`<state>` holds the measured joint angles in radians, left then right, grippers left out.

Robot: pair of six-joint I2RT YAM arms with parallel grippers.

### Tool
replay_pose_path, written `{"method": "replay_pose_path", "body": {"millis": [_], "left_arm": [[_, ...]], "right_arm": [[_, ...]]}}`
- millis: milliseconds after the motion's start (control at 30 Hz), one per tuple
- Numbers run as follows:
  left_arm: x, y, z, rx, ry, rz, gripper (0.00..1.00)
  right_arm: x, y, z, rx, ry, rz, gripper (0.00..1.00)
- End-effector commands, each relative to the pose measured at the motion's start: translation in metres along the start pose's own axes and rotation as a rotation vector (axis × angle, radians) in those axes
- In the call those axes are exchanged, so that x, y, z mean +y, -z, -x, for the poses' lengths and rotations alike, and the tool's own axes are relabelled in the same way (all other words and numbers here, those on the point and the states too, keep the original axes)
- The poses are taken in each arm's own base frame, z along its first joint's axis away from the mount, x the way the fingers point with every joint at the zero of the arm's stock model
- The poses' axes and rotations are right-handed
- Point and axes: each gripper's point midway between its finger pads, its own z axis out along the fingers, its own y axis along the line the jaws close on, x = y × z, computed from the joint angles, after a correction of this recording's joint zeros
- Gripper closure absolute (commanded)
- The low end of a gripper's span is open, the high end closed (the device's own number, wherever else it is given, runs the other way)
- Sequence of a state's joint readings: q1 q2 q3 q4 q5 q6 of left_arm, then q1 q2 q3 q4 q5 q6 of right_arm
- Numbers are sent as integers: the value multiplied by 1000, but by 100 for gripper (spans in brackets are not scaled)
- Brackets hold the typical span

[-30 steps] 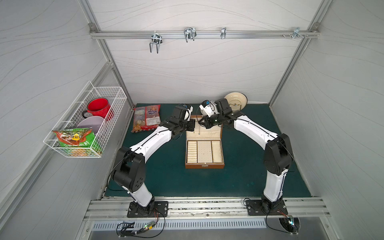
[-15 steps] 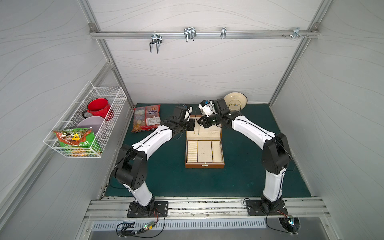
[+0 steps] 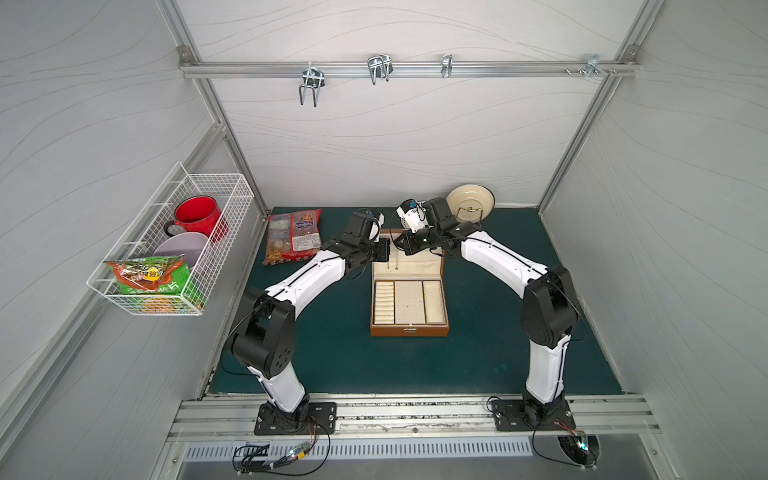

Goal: Put jewelry chain into jewelry box
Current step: Hang the necklace on the jewelry box clasp.

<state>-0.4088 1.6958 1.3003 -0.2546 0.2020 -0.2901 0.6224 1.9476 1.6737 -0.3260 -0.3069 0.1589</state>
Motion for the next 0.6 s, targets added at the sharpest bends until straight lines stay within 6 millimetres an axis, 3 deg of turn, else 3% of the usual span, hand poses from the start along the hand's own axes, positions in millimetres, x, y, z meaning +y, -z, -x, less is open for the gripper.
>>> {"method": "replay_pose_path", "body": {"millis": [0,167,567], "left_arm": [[-1,4,16,-29,39,-5,100],[-3,5,21,-38,58,-7,100],[-4,0,22,-23,77,-9,100]], "right_arm": [[-9,9,13,-74,-47,-58,100],[-8,14,23,-147,-81,-61,100],[-9,19,21,-157,-120,-71,100]]}}
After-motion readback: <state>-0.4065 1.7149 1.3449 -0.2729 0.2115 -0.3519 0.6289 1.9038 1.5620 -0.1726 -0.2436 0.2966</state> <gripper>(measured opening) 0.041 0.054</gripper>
